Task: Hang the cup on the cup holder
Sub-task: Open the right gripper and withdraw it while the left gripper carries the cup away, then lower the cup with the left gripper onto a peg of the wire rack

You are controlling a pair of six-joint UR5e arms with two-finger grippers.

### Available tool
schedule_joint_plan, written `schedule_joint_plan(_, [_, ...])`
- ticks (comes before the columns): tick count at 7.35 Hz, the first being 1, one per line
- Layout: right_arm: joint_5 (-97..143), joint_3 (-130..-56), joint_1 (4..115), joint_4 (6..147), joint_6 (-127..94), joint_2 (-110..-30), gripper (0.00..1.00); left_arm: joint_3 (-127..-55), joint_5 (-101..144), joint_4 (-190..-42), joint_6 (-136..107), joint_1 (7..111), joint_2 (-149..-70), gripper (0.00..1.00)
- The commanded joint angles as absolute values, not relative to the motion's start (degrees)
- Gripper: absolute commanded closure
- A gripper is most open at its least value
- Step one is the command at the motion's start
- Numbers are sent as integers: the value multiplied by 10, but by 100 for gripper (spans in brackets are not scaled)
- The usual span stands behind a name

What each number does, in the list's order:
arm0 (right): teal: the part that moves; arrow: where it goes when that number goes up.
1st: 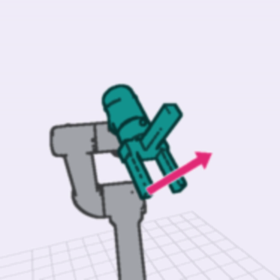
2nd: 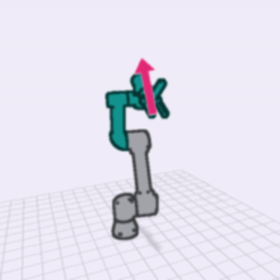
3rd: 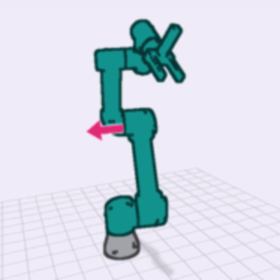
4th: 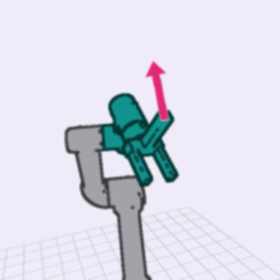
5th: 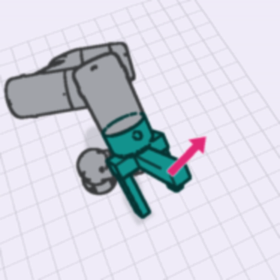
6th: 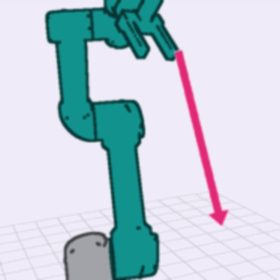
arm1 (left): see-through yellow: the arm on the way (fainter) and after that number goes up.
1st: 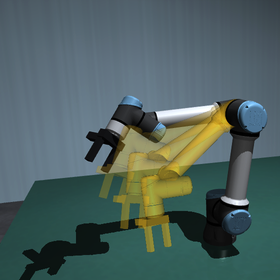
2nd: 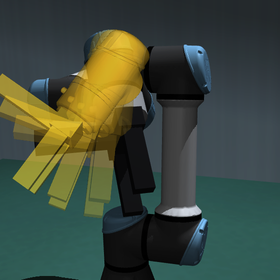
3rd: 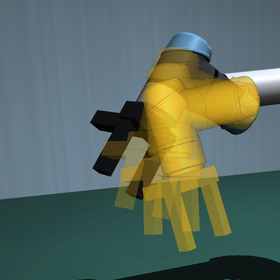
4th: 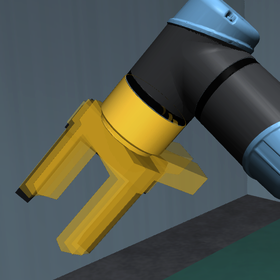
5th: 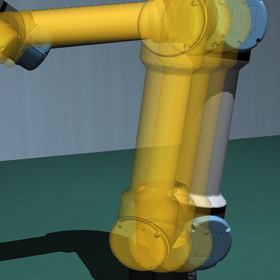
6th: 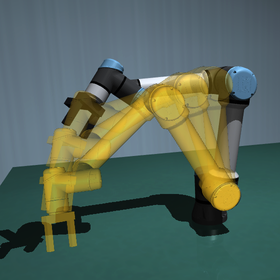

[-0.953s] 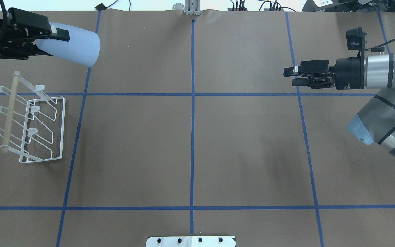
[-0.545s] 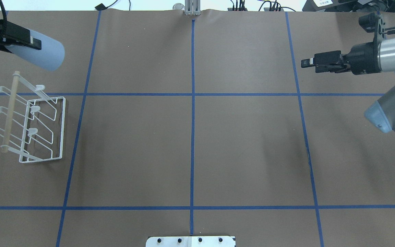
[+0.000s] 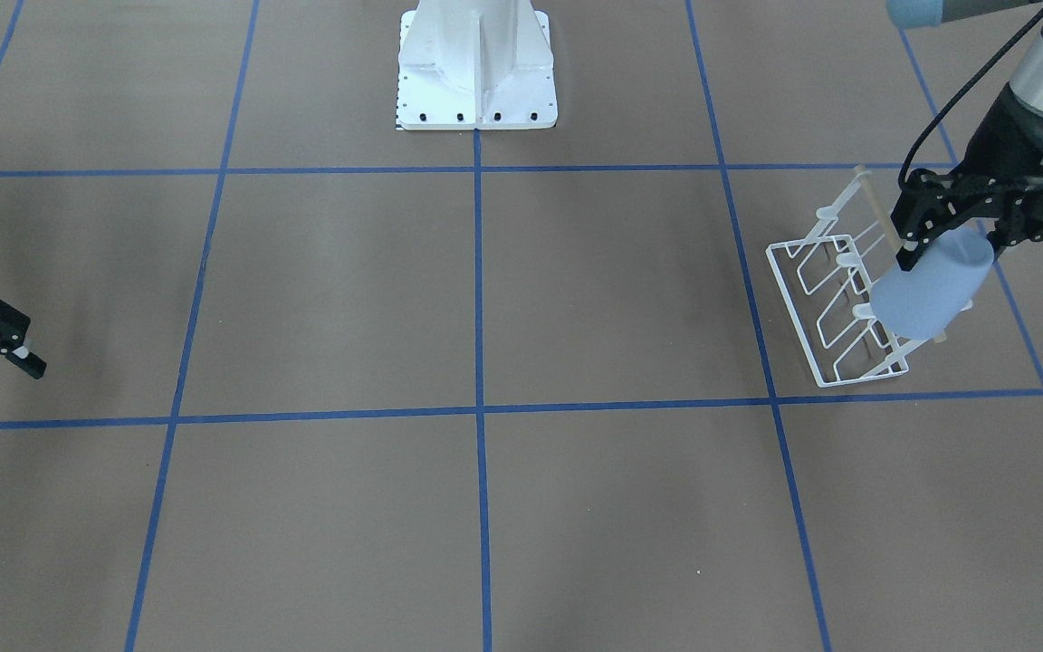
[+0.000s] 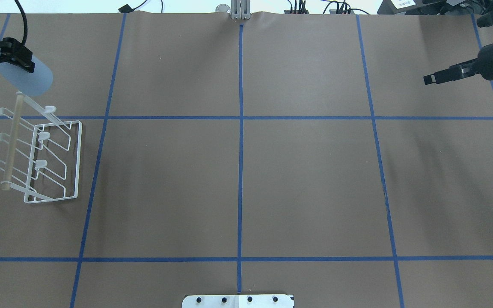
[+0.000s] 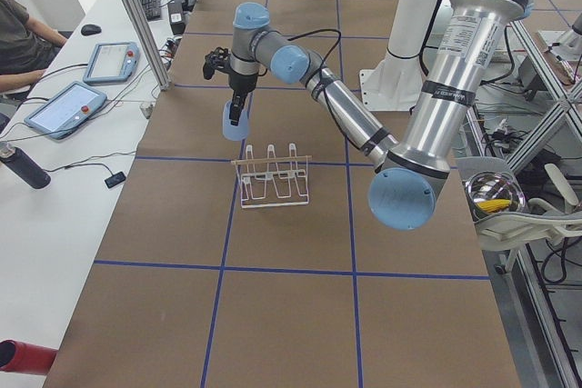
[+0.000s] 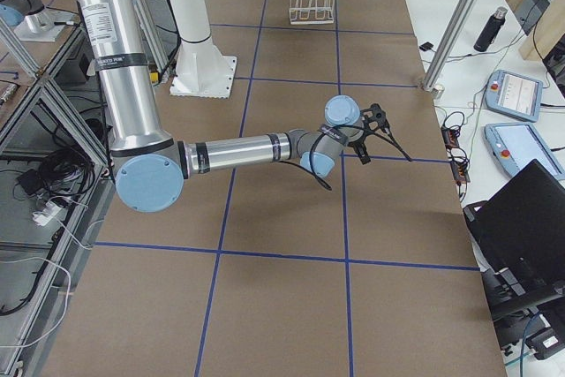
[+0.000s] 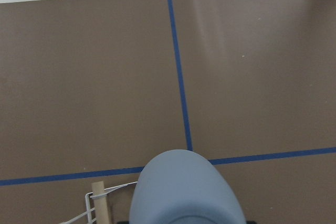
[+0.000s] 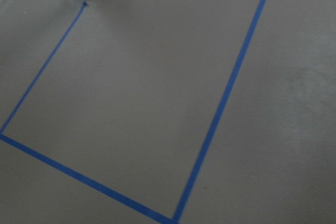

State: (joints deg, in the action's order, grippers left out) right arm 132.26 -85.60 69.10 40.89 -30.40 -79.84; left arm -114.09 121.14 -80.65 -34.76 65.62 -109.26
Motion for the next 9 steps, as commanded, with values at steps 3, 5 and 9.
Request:
schedule_joint_plan(3, [1339, -858, 708, 488, -223, -832, 0, -1052, 1248, -799, -343, 652, -1128, 100])
schedule_joint_plan(5, [1340, -858, 706, 487, -224, -837, 0, -1051, 1247, -799, -346, 641, -1123, 100])
schedule_joint_plan(9, [1341, -858, 706, 487, -228, -838, 0, -1043, 1242, -802, -349, 618, -1122, 100])
